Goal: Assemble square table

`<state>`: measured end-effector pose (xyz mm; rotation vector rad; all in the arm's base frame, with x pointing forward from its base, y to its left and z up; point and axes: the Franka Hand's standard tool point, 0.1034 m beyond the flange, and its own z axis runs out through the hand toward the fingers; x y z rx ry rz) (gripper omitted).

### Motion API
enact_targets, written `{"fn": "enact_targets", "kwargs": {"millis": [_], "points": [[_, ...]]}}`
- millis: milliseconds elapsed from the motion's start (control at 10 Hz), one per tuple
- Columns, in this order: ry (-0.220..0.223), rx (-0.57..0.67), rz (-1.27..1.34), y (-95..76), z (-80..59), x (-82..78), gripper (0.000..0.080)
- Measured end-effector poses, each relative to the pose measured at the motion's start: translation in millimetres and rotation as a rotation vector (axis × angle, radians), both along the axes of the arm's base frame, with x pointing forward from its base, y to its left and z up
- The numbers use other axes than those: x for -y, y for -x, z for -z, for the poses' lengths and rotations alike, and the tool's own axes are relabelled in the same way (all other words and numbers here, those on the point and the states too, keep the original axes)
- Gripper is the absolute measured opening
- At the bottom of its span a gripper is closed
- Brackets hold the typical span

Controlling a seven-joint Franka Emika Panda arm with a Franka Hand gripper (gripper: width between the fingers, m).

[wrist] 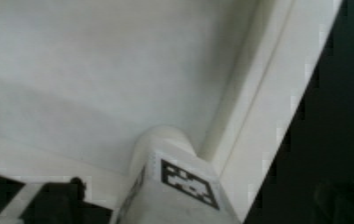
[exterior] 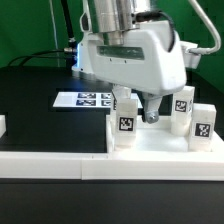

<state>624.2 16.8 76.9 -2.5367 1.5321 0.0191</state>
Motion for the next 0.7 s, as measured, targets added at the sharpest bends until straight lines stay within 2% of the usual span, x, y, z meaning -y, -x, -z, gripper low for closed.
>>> {"fn": "enact_targets", "kwargs": {"millis": [300, 500, 700], "points": [[0.021, 0.036, -0.225, 0.0, 0.2, 2.1, 0.0649], [0.096, 0.065, -0.608, 0.1, -0.1, 8.2, 0.0649], [0.127, 0.085, -0.717, 2.2, 4.3, 11.7, 0.0649]]}}
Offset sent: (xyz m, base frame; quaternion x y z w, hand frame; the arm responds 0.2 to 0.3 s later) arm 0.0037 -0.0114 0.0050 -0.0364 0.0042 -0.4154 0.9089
